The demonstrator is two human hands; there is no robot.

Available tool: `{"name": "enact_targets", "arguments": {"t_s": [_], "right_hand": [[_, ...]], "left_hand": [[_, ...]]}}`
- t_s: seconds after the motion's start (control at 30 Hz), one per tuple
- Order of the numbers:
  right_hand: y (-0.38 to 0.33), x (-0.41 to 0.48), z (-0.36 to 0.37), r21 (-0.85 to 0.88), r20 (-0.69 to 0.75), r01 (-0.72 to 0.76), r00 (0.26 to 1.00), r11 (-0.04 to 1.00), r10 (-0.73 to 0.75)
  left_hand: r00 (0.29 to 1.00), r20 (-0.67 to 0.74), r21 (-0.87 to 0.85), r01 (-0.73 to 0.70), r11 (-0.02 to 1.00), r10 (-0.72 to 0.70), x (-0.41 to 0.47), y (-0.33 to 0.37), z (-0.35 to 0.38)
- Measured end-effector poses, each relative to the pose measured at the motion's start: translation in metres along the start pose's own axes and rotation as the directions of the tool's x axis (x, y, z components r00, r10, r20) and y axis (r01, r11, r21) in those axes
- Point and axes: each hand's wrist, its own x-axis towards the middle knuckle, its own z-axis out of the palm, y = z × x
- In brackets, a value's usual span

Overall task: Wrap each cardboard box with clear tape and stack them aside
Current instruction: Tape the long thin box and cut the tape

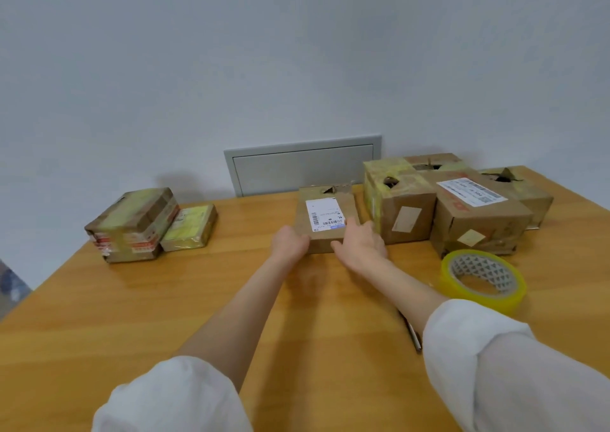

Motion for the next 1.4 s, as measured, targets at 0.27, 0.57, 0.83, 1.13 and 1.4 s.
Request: {"name": "enact_targets", "arguments": {"t_s": [0.27,0.57,0.83,1.13,1.4], "right_hand": [[-0.007,-0.046,0.001,-0.055,0.1,0.073,0.993,0.996,-0.068],[-0.001,-0.091,-0.019,-0.176,0.331,0.239,0.928,0.955,-0.171],[-0.043,-0.134,0.006,-0.16,0.349,0.444,0.861,0.881,-0.37],[-0.047,-0.115,0.016,-0.157,0.447,0.582,0.763,0.798,-0.468],[-0.032,-0.079,0.006,-0.222,0.321,0.347,0.908,0.911,-0.268]], "left_hand": [[0.997,0.051,0.218,0.044,0.975,-0.057,-0.046,-0.049,-0.051],[0.896,0.429,0.08,0.089,0.993,-0.115,-0.125,-0.074,-0.106],[0.99,-0.129,0.233,-0.032,0.972,0.063,-0.084,-0.086,-0.105],[0.999,-0.029,0.361,0.038,0.932,-0.029,-0.055,-0.089,-0.082],[0.992,-0.035,0.187,0.129,0.974,-0.125,-0.062,-0.085,-0.084]]}}
